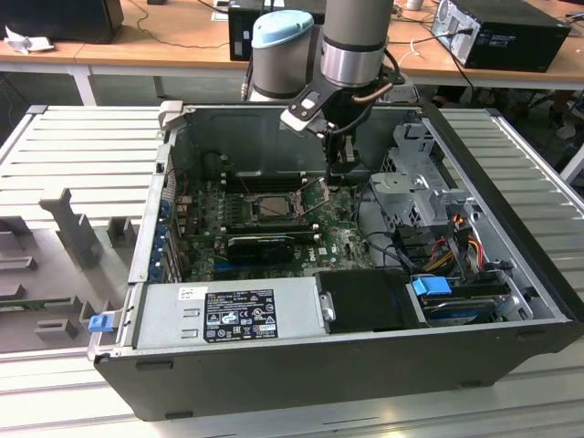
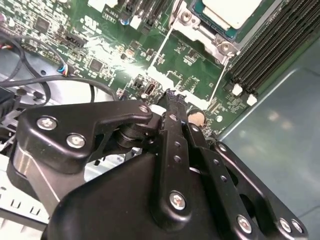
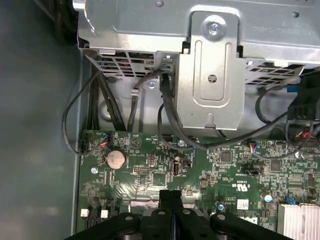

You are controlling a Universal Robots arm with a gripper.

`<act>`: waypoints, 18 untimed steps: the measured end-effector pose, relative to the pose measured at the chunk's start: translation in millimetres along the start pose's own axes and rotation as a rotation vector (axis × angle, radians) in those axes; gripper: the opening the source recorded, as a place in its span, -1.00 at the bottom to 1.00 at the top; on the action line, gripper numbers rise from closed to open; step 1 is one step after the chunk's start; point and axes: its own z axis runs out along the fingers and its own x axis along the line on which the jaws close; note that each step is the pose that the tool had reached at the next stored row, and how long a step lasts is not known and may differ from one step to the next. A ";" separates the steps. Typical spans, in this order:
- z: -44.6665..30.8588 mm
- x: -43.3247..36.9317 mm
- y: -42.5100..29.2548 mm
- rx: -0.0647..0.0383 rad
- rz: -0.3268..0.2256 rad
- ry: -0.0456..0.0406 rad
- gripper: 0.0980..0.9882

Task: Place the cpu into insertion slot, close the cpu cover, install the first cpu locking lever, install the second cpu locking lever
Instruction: 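Close the cpu cover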

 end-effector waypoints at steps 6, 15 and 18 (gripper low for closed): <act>5.5 4.1 13.9 0.003 -0.011 0.0033 -0.98; 11.6 5.0 5.0 0.006 -0.014 0.0070 -0.98; 11.6 5.2 2.8 0.006 -0.014 0.0072 -0.98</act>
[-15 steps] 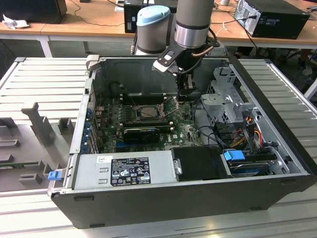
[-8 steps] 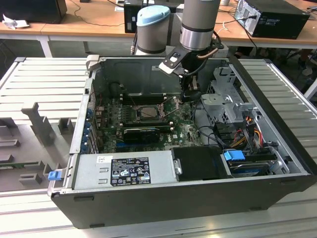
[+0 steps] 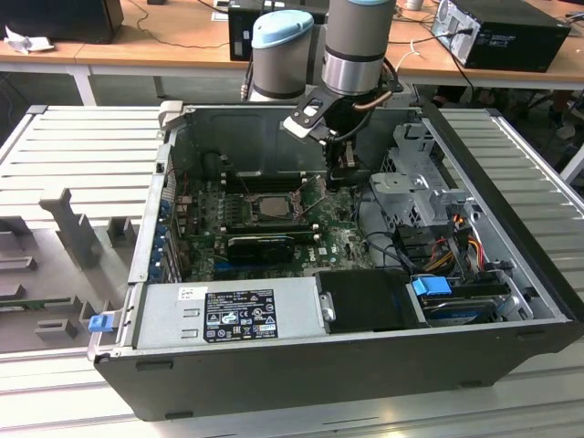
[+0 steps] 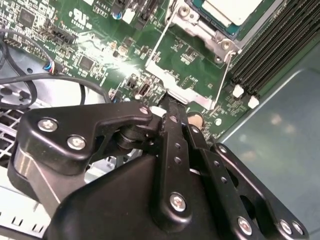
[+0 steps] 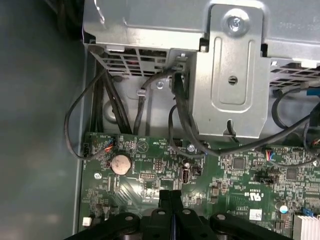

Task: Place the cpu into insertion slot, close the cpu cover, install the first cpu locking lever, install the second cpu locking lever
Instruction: 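Close the cpu cover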

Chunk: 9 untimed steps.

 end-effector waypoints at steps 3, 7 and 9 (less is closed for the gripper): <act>-0.1 0.3 -3.7 0.000 0.000 0.0000 -0.98; -0.2 0.5 -7.0 0.000 0.000 0.0000 -0.98; -0.2 0.6 -8.9 0.000 0.000 0.0000 -0.98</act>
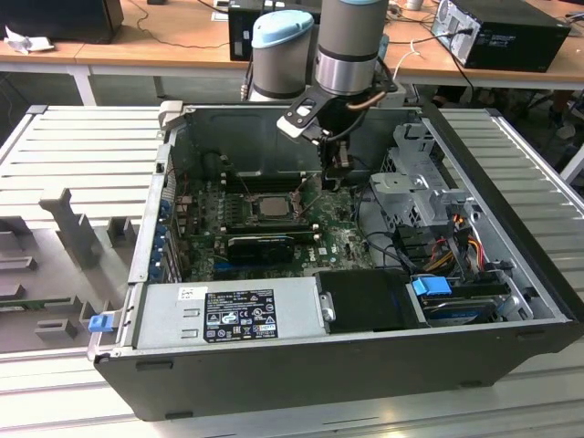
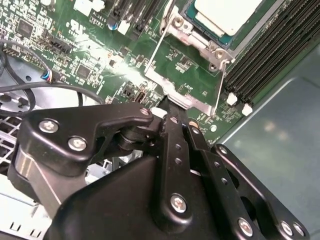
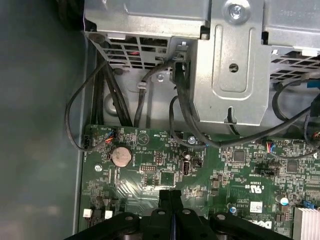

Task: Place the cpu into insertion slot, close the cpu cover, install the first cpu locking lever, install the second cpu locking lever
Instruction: 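Close the cpu cover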

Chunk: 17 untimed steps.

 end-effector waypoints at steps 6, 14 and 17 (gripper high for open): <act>-0.2 0.5 -8.9 0.000 0.000 0.0000 -0.98; -0.2 0.7 -12.1 0.000 0.000 0.0000 -0.98; -0.2 0.8 -13.9 0.000 0.000 0.0000 -0.98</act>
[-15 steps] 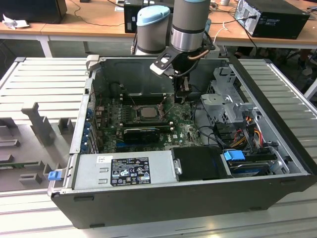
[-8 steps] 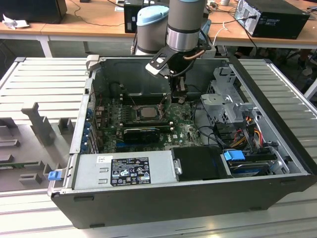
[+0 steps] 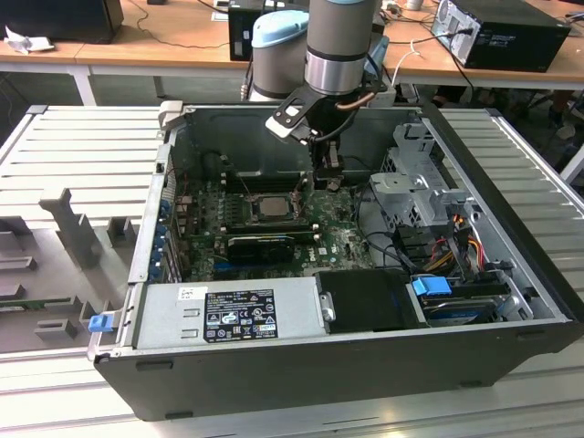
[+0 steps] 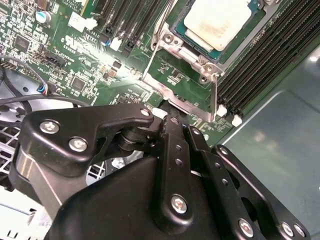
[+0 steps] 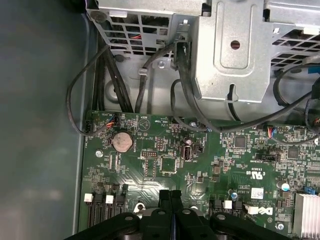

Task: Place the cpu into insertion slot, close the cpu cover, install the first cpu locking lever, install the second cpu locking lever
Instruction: 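Close the cpu cover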

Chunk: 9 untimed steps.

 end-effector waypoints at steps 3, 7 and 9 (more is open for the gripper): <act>0.0 0.1 -1.5 0.000 0.000 0.0000 -0.98; 0.0 0.3 -4.4 0.000 0.000 0.0001 -0.98; 0.0 0.3 -5.5 0.000 0.000 0.0003 -0.98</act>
